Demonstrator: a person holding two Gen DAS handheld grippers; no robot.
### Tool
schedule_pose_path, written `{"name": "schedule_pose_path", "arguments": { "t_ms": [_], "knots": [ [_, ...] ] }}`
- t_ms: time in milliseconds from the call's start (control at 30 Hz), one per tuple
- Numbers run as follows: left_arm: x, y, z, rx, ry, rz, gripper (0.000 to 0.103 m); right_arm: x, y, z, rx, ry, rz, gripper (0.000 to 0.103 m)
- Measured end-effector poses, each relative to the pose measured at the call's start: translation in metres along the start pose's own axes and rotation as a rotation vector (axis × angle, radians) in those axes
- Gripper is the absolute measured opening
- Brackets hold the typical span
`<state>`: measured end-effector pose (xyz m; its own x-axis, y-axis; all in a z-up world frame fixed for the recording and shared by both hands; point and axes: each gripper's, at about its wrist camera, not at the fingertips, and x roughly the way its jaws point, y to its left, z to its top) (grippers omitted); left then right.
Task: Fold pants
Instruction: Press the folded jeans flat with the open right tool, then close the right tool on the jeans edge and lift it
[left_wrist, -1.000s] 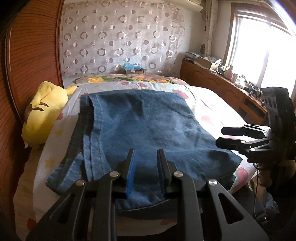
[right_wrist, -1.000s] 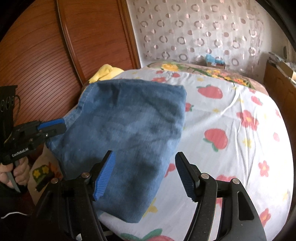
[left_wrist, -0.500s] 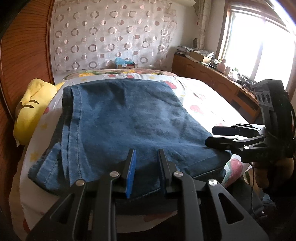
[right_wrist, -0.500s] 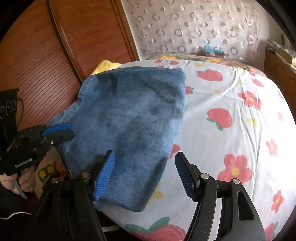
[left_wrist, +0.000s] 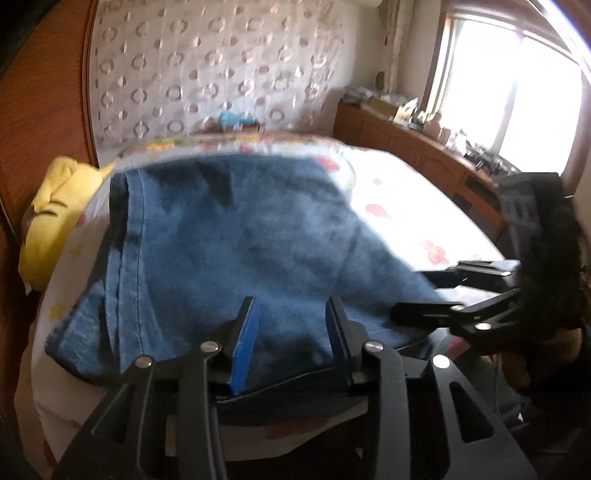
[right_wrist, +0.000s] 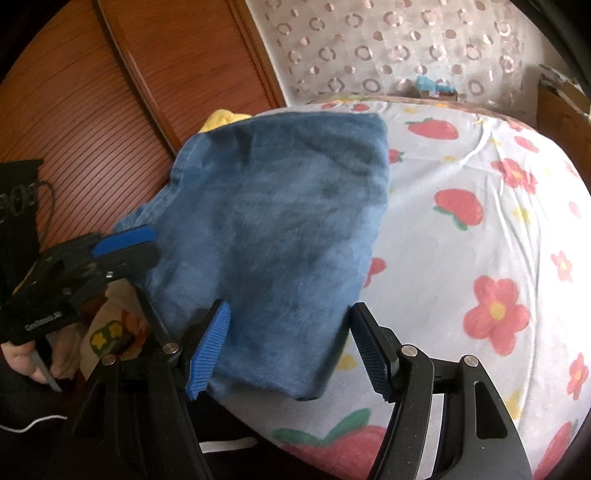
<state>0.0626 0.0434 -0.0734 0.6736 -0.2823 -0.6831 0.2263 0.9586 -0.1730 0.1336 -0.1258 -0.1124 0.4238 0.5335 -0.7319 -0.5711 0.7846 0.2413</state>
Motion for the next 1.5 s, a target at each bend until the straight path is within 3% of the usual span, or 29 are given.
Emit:
{"name": "schedule_pose_path", "arguments": {
  "t_ms": [100, 433, 633, 1033, 1300, 1500],
  "knots": [
    [0.020, 0.003, -0.009, -0.010, 0.068, 0.044, 0.037, 0.003, 0.002, -0.003, -0.003, 0.008, 0.003, 0.068],
    [0.022, -0.008, -0.023, 0.028, 0.008, 0.087, 0.043, 0.003, 0.007, -0.003, -0.025, -0.011, 0.011, 0.031],
    [0.013, 0.001, -0.017, 0.004, 0.003, 0.050, 0.043, -0.008, 0.008, 0.006, -0.015, -0.057, 0.064, 0.017],
    [-0.018, 0.030, -0.010, -0.056, -0.031, 0.061, 0.043, -0.030, 0.050, 0.045, -0.102, -0.164, 0.138, 0.014],
    [-0.080, 0.071, 0.003, -0.088, -0.146, 0.160, 0.043, -0.021, 0.081, 0.073, -0.158, -0.190, 0.199, 0.013],
    [-0.107, 0.099, 0.004, -0.104, -0.182, 0.217, 0.043, -0.001, 0.117, 0.091, -0.212, -0.204, 0.269, 0.012]
  ]
}}
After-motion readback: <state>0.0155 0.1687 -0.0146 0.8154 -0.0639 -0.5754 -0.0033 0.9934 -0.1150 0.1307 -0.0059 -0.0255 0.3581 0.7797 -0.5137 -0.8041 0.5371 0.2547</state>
